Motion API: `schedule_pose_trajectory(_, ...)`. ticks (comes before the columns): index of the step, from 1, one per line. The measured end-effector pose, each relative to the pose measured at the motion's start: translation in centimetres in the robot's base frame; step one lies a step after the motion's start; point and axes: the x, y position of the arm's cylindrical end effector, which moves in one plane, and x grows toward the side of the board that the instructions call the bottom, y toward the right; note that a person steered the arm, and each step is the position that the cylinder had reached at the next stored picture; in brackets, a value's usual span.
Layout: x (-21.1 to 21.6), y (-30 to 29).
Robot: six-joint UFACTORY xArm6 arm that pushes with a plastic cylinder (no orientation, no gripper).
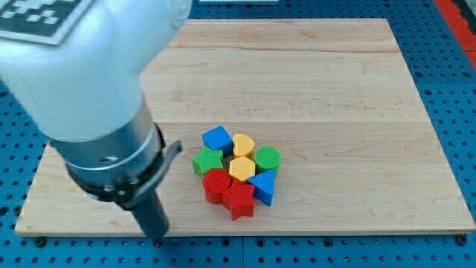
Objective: Push red star along with red circle left a bit
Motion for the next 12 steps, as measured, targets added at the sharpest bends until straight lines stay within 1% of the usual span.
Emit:
schedule_pose_trajectory(1,0.0,9.2)
schedule_pose_trajectory(2,0.0,12.6)
schedule_pose_trajectory(3,0.0,14.5)
schedule_pose_trajectory(4,0.0,18.9)
schedule_pose_trajectory(6,-0.5,11.7)
schedule_pose_trajectory(7,-0.8,10.7)
schedule_pose_trajectory(8,-0.5,12.5)
schedule_pose_trajectory(9,-1.9,15.9)
schedule_pose_trajectory(10,-3.1,11.7)
schedule_pose_trajectory(11,-3.1,7.2)
schedule_pose_trajectory(12,-3.3,5.1)
